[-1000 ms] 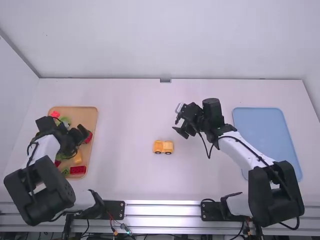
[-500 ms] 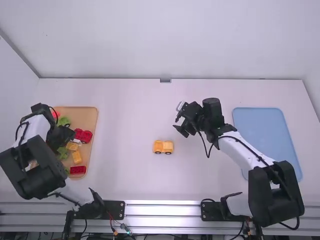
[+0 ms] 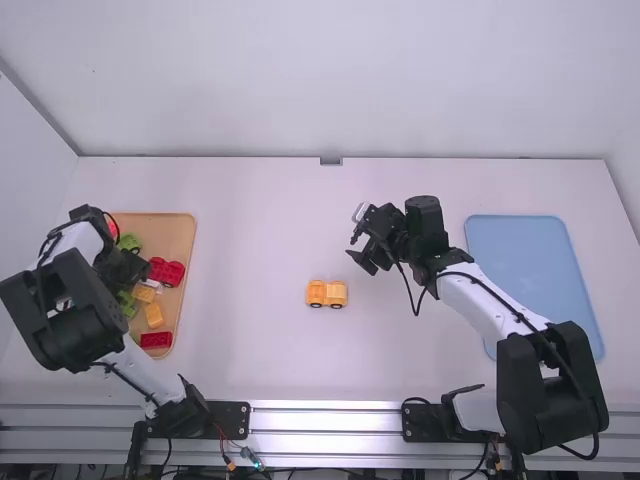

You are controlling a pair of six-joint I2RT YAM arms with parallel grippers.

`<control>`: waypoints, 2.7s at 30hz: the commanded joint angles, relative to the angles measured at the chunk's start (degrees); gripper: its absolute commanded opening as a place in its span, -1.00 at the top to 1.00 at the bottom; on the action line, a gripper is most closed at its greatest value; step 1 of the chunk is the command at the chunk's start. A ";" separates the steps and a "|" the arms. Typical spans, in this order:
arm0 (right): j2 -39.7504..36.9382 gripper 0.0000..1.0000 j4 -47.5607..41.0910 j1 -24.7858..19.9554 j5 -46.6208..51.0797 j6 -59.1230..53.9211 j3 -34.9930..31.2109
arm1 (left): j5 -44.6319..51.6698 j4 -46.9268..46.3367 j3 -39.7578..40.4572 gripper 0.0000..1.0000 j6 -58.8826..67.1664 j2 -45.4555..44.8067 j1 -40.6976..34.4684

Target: Assemble lego blocks to make yellow taxi

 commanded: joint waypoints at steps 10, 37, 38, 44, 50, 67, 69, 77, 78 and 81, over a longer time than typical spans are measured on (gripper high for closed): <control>0.09 -0.97 0.07 0.00 0.79 0.55 -0.04 | 0.09 -2.80 2.58 -0.39 -2.51 1.07 -0.24; 0.09 -0.97 -1.40 -1.01 1.03 0.26 -0.04 | 1.90 -2.32 -2.89 -0.21 -5.38 1.07 -0.26; 0.09 -0.97 -1.40 -1.01 1.05 0.31 -0.07 | 1.95 -0.92 -3.69 -0.20 -5.38 1.07 -0.24; 0.09 -0.97 -1.40 -1.01 1.01 0.26 -0.07 | 1.75 3.96 -5.70 -0.20 -5.33 1.07 -0.26; 0.09 -0.97 -1.42 -1.01 1.03 0.31 -0.07 | 3.89 7.37 -6.95 -0.31 -1.07 1.07 -0.04; 0.09 -0.97 -1.40 -1.01 1.03 0.26 -0.04 | 3.52 16.72 -11.41 -0.16 19.80 1.07 0.11; 0.09 -0.97 -1.38 -1.01 1.05 0.26 -0.04 | 3.30 16.31 -11.43 -0.11 19.87 1.07 0.13; 0.09 -0.97 -1.42 -1.01 1.07 0.26 -0.04 | 3.48 16.00 -11.91 0.28 19.56 1.07 0.07; 0.09 -0.97 -1.40 -1.03 1.03 0.28 -0.04 | 3.48 16.33 -12.11 0.28 19.54 1.07 0.15; 0.09 -0.97 -1.36 -1.03 1.01 0.28 -0.04 | 3.67 16.04 -11.82 0.47 19.10 1.07 0.07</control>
